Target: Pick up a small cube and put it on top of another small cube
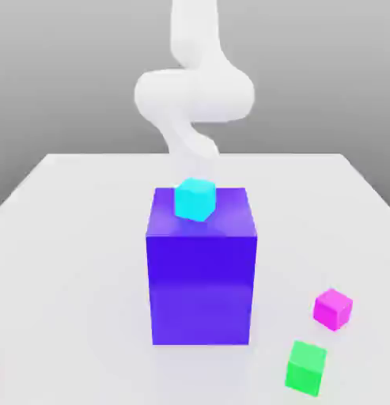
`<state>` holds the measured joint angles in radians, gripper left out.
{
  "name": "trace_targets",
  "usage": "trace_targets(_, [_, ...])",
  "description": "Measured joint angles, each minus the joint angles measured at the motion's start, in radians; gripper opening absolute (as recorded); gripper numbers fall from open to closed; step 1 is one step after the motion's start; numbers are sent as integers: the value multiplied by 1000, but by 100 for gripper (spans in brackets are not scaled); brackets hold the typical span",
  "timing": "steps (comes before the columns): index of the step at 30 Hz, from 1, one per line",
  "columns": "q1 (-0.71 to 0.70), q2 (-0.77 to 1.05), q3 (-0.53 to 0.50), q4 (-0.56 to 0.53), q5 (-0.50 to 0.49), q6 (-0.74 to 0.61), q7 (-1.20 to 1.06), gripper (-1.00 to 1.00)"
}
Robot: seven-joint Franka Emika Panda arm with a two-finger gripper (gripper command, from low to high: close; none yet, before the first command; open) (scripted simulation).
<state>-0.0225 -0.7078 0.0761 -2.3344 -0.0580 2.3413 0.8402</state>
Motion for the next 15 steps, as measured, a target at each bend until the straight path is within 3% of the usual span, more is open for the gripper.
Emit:
trace_targets(8, [-48, 307, 213, -110, -191, 129, 132, 0])
trace_targets(15, [-28, 566, 326, -204, -326, 242, 224, 0])
